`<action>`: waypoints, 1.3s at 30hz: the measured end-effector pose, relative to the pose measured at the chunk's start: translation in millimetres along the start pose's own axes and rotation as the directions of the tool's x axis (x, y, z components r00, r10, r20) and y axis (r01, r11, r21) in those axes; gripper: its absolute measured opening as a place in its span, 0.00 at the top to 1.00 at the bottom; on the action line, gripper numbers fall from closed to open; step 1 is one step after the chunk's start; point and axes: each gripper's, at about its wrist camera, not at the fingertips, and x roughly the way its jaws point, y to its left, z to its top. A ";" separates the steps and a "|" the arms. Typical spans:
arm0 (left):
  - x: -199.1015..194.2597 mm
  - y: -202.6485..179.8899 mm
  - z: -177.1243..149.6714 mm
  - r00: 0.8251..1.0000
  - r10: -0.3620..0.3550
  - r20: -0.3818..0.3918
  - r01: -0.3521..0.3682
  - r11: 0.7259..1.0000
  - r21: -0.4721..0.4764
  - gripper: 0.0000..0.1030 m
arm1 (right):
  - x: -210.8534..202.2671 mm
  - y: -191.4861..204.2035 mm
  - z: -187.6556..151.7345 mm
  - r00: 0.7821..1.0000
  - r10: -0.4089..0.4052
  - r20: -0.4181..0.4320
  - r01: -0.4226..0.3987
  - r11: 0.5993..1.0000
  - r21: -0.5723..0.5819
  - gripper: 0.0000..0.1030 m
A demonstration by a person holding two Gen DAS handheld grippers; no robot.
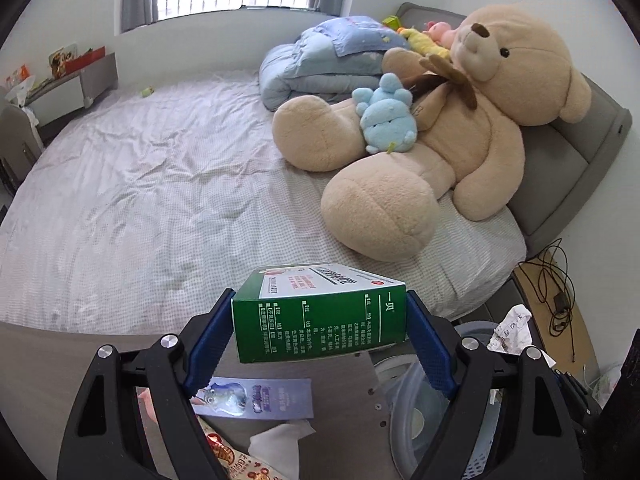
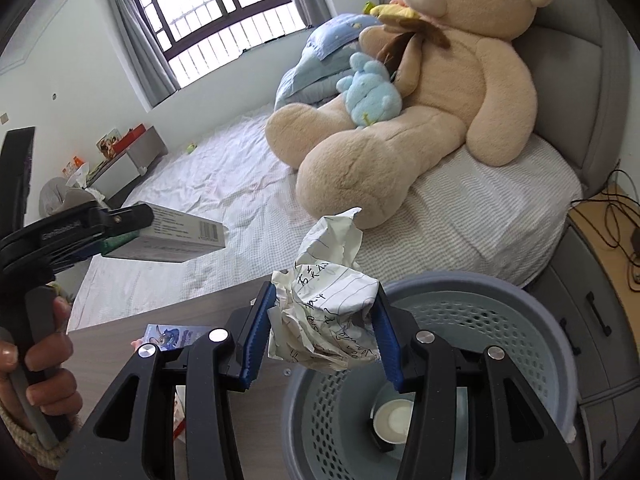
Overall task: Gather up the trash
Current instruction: 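Carry the crumpled paper and green box over the basket with both grippers, then open the right gripper over the basket while the left releases the green box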
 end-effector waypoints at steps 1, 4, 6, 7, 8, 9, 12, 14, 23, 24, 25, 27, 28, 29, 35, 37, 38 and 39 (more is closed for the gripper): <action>-6.7 -7.5 -4.2 1.000 -0.013 0.006 0.013 1.000 0.013 0.23 | -7.9 -5.6 -3.9 1.000 -0.014 0.006 0.014 1.000 0.005 0.55; -23.4 -29.6 -20.8 0.999 -0.046 0.021 0.045 0.997 0.056 0.23 | -24.4 -22.4 -15.3 0.999 -0.048 0.010 0.048 0.999 0.023 0.55; -31.6 -46.1 -34.1 0.997 -0.062 0.034 0.059 0.994 0.095 0.23 | -34.6 -36.1 -26.5 0.997 -0.074 0.012 0.074 0.997 0.038 0.55; -34.8 -54.7 -42.1 0.997 -0.073 0.040 0.068 0.991 0.114 0.23 | -38.6 -42.5 -32.1 0.996 -0.086 0.011 0.085 0.995 0.043 0.55; -37.0 -63.2 -50.4 0.996 -0.079 0.043 0.072 0.989 0.131 0.23 | -42.3 -50.5 -38.7 0.995 -0.100 0.007 0.100 0.994 0.050 0.55; -37.8 -70.3 -57.3 0.995 -0.084 0.044 0.077 0.986 0.145 0.23 | -44.7 -56.8 -44.8 0.994 -0.111 0.001 0.111 0.992 0.057 0.55; -36.8 -91.7 -79.5 0.993 -0.112 0.022 0.106 0.977 0.186 0.23 | -49.5 -76.0 -62.4 0.991 -0.131 -0.021 0.133 0.987 0.086 0.55; -33.2 -104.4 -93.5 0.991 -0.131 0.002 0.128 0.970 0.206 0.23 | -53.1 -84.7 -72.9 0.990 -0.135 -0.030 0.137 0.986 0.096 0.55; -10.6 -138.2 -134.3 0.986 -0.145 -0.076 0.161 0.948 0.275 0.23 | -52.5 -105.0 -94.6 0.991 -0.124 -0.052 0.129 0.986 0.110 0.54; -7.6 -139.7 -135.9 0.986 -0.145 -0.087 0.164 0.947 0.275 0.23 | -52.9 -106.7 -95.6 0.990 -0.127 -0.053 0.132 0.985 0.111 0.54; -5.2 -141.3 -137.3 0.984 -0.148 -0.097 0.170 0.947 0.273 0.23 | -53.4 -108.5 -96.7 0.991 -0.125 -0.053 0.131 0.985 0.113 0.54; -2.1 -143.9 -139.4 0.984 -0.146 -0.106 0.171 0.945 0.278 0.23 | -55.3 -113.0 -97.5 0.992 -0.117 -0.046 0.122 0.985 0.121 0.54; -0.7 -145.9 -140.4 0.984 -0.144 -0.109 0.170 0.944 0.283 0.23 | -55.8 -114.0 -97.4 0.992 -0.116 -0.043 0.120 0.985 0.122 0.53; 0.5 -147.6 -141.0 0.982 -0.149 -0.116 0.176 0.942 0.284 0.23 | -56.2 -115.5 -97.1 0.993 -0.113 -0.040 0.117 0.986 0.123 0.53; -1.3 -156.7 -143.4 0.986 -0.128 -0.108 0.155 0.940 0.305 0.22 | -58.1 -118.2 -94.5 0.993 -0.113 -0.019 0.114 0.986 0.119 0.42; -2.4 -157.5 -142.7 0.988 -0.114 -0.100 0.140 0.940 0.312 0.18 | -60.4 -120.1 -94.2 0.993 -0.114 -0.008 0.114 0.986 0.124 0.32; -2.6 -157.0 -142.0 0.989 -0.108 -0.097 0.133 0.941 0.311 0.14 | -61.7 -120.9 -94.3 0.993 -0.117 -0.005 0.117 0.985 0.126 0.32; -3.0 -155.8 -141.5 0.990 -0.104 -0.094 0.128 0.943 0.308 0.14 | -62.5 -122.2 -93.8 0.993 -0.121 -0.005 0.120 0.984 0.128 0.32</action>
